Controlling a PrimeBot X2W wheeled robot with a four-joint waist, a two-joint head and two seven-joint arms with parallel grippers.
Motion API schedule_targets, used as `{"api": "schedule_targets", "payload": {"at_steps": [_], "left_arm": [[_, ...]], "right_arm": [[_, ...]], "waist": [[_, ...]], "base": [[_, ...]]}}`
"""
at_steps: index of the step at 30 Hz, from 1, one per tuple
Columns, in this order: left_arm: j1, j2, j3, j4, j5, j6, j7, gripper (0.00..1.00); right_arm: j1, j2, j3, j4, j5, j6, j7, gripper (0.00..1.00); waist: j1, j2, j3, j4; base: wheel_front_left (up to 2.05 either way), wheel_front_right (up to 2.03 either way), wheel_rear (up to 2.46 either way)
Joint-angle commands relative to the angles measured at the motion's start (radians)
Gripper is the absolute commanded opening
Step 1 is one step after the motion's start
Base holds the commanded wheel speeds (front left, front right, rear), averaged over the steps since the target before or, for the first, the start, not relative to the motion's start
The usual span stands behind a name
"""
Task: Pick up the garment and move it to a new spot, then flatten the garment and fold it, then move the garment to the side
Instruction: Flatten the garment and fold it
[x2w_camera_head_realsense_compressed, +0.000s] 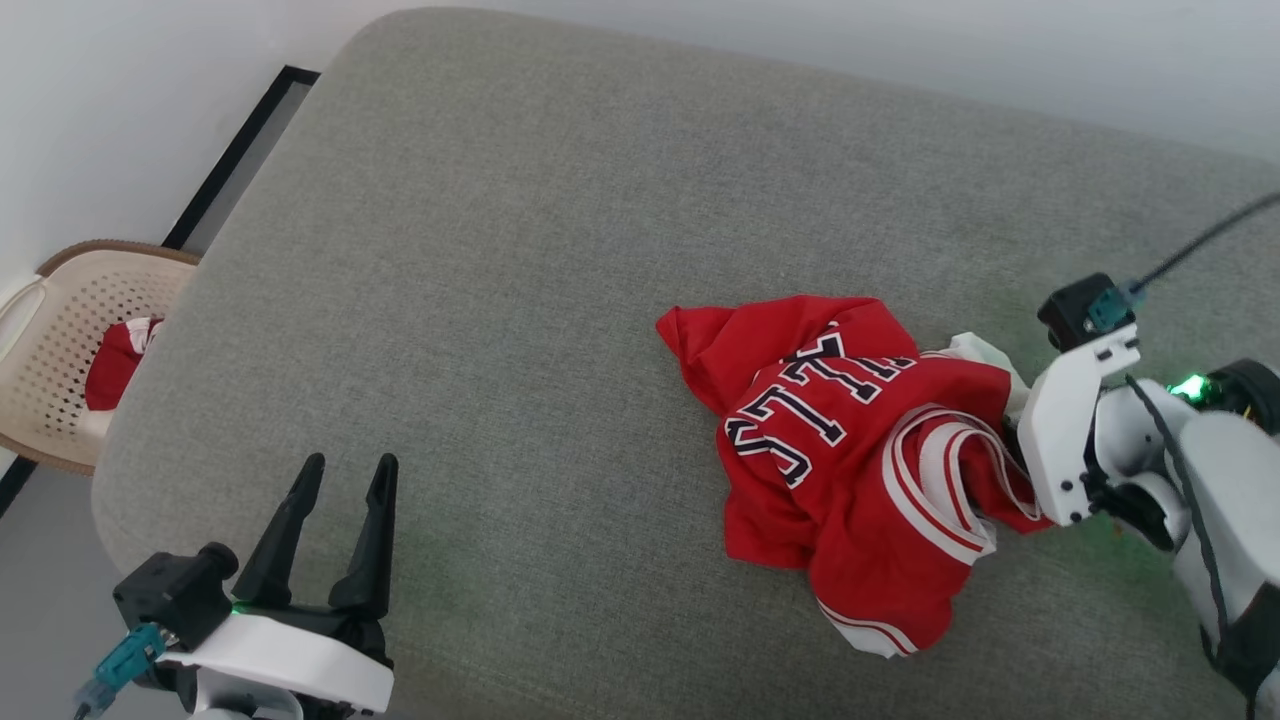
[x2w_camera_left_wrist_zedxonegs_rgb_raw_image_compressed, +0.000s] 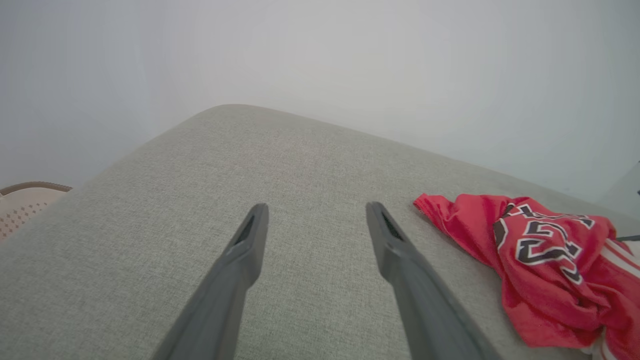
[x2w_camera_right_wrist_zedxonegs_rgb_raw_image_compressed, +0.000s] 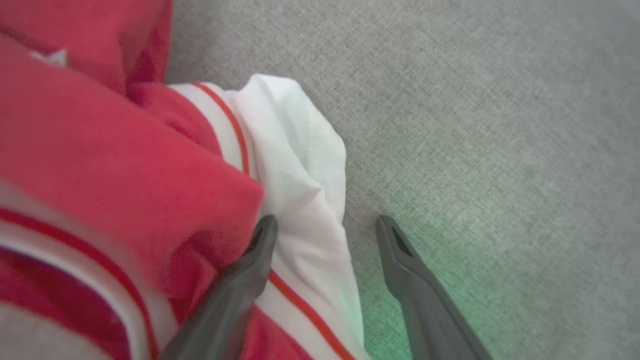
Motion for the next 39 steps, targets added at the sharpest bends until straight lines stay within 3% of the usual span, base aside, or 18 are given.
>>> {"api": "schedule_targets", "payload": {"at_steps": [1, 3, 4, 5, 11, 17, 23, 29, 33, 39], "left_arm": [[-0.017, 0.0, -0.001, 0.004, -0.01, -0.003, -0.005, 1.0], [-0.025, -0.001, -0.005, 0.009, -0.012, -0.003, -0.005, 1.0], [-0.027, -0.002, -0.006, 0.012, -0.014, -0.003, -0.005, 1.0], [-0.03, -0.002, -0.008, 0.016, -0.015, -0.003, -0.005, 1.0], [-0.029, 0.002, 0.003, 0.027, -0.012, -0.003, -0.005, 1.0], [0.006, 0.017, 0.037, 0.013, -0.004, -0.003, -0.005, 1.0], [0.025, 0.029, 0.048, 0.004, 0.003, -0.003, -0.005, 1.0], [0.033, 0.042, 0.045, 0.002, -0.001, -0.003, -0.005, 1.0], [0.026, 0.05, 0.024, 0.006, -0.012, -0.003, -0.005, 1.0], [-0.001, 0.079, -0.031, 0.029, -0.052, -0.003, -0.001, 1.0]], "right_arm": [[-0.007, -0.008, 0.026, 0.024, 0.014, -0.001, 0.036, 1.0], [-0.017, -0.009, 0.061, 0.054, 0.044, -0.001, 0.081, 1.0], [-0.023, -0.013, 0.079, 0.067, 0.056, -0.001, 0.101, 0.64], [-0.03, -0.015, 0.097, 0.069, 0.07, -0.001, 0.104, 0.0], [-0.104, -0.024, 0.088, 0.095, 0.125, -0.002, 0.056, 0.0], [-0.128, -0.058, 0.02, 0.073, 0.145, -0.001, 0.013, 0.0], [-0.07, -0.105, -0.067, 0.029, 0.139, -0.001, 0.015, 0.0], [0.06, -0.128, -0.211, 0.005, 0.109, -0.001, 0.101, 0.0], [0.144, -0.115, -0.293, 0.002, 0.092, -0.001, 0.137, 0.0], [0.249, -0.023, -0.413, -0.004, 0.028, -0.001, 0.127, 0.0]], "waist": [[0.0, 0.0, 0.009, 0.008], [0.0, 0.0, 0.012, 0.012], [0.0, 0.0, 0.013, 0.013], [0.0, 0.0, 0.014, 0.014], [0.0, 0.0, -0.002, -0.004], [0.0, 0.0, -0.035, -0.064], [0.0, 0.0, -0.059, -0.118], [0.0, 0.0, -0.082, -0.152], [0.0, 0.0, -0.087, -0.154], [0.0, 0.0, -0.093, -0.157]], "base": [[0.0, 0.0, 0.0], [0.0, 0.0, 0.0], [0.0, 0.0, 0.0], [0.0, 0.0, 0.0], [0.0, 0.0, 0.0], [0.0, 0.0, 0.0], [0.0, 0.0, 0.0], [0.0, 0.0, 0.0], [0.0, 0.0, 0.0], [0.0, 0.0, 0.0]]}}
